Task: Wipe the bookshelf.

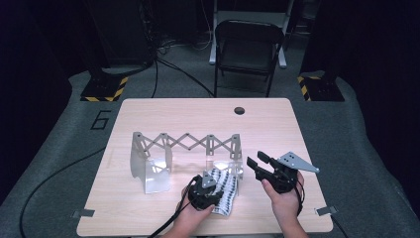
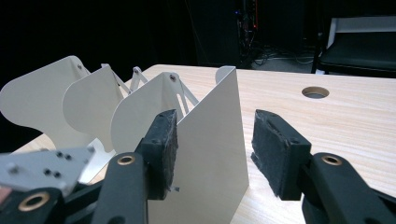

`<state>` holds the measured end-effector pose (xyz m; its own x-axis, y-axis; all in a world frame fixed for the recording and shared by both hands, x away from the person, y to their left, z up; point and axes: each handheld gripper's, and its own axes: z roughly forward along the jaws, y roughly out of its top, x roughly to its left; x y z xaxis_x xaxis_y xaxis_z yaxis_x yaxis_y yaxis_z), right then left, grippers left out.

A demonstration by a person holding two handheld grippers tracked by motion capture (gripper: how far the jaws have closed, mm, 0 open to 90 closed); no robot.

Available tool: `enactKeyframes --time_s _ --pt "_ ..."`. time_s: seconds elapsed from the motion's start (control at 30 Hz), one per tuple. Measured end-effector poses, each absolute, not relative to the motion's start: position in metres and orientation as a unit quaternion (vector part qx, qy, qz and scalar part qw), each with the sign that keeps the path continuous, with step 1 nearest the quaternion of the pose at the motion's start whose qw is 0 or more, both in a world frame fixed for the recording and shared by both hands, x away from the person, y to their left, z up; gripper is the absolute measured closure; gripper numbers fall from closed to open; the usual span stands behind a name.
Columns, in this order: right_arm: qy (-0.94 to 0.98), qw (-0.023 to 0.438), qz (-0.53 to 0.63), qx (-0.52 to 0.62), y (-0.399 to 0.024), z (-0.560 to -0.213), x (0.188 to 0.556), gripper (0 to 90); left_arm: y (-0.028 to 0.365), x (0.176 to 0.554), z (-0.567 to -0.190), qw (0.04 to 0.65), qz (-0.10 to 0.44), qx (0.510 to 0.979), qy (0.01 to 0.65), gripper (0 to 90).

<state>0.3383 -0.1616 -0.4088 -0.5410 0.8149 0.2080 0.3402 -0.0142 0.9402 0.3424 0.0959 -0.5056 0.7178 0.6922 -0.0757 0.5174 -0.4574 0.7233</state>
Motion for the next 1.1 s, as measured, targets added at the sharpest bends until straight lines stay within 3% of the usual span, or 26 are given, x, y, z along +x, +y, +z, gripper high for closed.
enactKeyframes --time_s 0.23,1.1 --pt "0.674 0.215 0.567 0.421 -0.160 -0.405 0.336 49.0 0.115 0.331 -0.486 0.397 0.111 0.840 0.352 49.5" --pt "0.706 0.215 0.553 0.387 -0.142 -0.412 0.328 44.7 0.220 0.315 -0.474 0.408 0.136 0.803 0.412 48.0"
